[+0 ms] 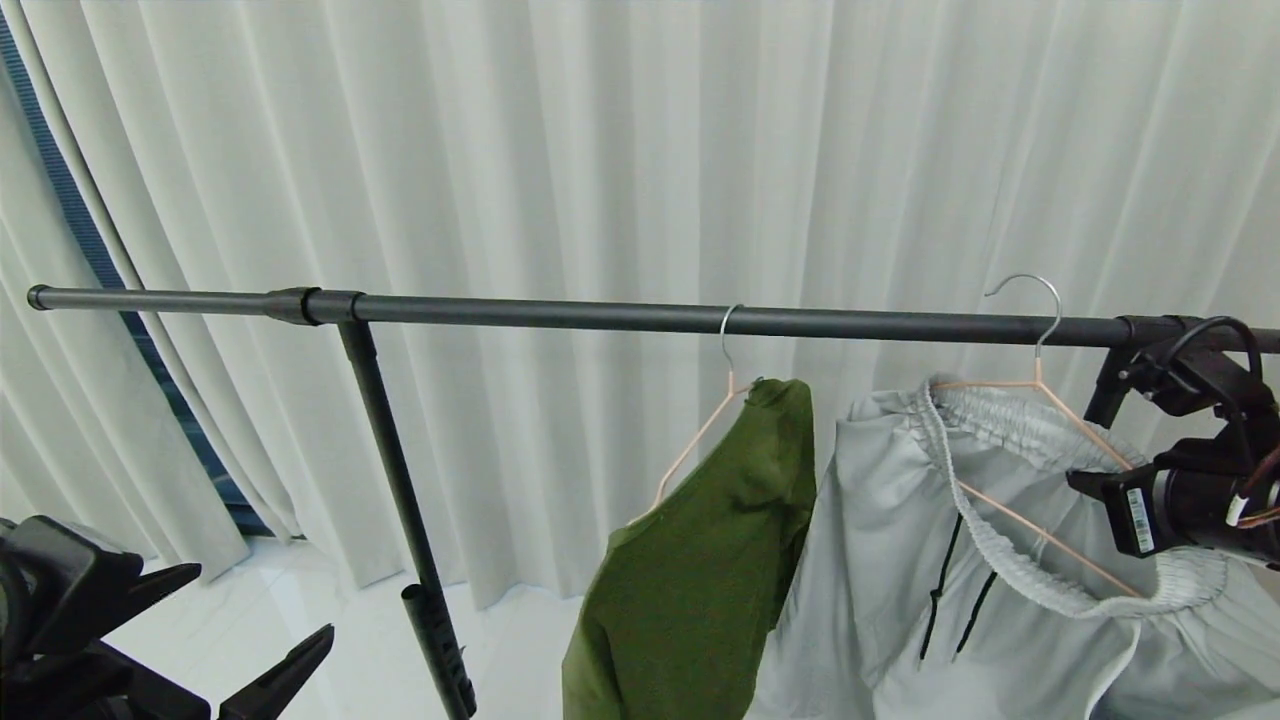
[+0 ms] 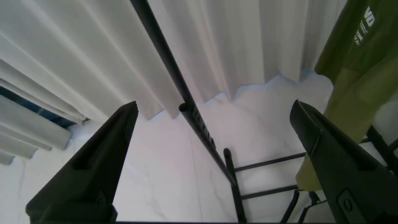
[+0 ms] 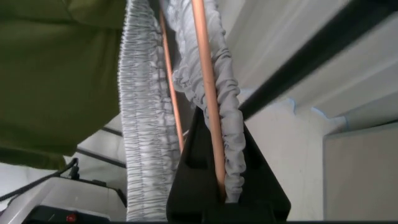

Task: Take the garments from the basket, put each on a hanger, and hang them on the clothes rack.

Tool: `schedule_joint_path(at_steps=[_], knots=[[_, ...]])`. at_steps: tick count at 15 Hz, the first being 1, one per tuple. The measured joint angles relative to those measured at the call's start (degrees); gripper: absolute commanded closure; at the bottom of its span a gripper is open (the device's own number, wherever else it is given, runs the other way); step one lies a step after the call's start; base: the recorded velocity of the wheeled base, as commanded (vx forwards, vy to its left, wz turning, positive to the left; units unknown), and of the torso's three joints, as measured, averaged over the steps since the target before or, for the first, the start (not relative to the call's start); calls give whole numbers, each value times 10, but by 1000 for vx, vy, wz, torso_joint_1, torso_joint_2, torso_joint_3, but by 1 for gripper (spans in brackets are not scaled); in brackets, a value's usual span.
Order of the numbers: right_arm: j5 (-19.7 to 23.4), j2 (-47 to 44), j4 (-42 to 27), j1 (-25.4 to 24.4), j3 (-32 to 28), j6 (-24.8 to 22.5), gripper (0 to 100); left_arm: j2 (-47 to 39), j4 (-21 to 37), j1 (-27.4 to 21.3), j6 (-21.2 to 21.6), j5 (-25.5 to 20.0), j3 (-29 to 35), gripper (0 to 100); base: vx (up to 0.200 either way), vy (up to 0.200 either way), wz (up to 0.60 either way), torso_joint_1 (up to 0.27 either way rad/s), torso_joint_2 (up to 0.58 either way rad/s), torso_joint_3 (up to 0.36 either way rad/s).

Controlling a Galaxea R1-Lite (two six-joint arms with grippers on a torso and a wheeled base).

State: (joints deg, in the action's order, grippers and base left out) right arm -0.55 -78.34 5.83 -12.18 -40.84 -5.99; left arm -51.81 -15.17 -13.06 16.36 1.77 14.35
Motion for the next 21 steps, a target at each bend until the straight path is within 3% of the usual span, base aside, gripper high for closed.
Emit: schedule_joint_path(at_steps=[4,13,14,21], knots=[[-35,-31,27,5,-1,0,100,2,0,-2,0,0,-3,0,0,0,0,0,0,0],[-39,-57,25,4,-1,-1,100,3,0,-6,0,0,-4,0,0,0,0,0,0,0],[-41,-57,23,4,-1,-1,0,3,0,-6,0,0,-4,0,0,0,0,0,0,0],[-78,-2,52,-7,23,3,0,6,0,2,0,6,-7,0,0,0,0,0,0,0]])
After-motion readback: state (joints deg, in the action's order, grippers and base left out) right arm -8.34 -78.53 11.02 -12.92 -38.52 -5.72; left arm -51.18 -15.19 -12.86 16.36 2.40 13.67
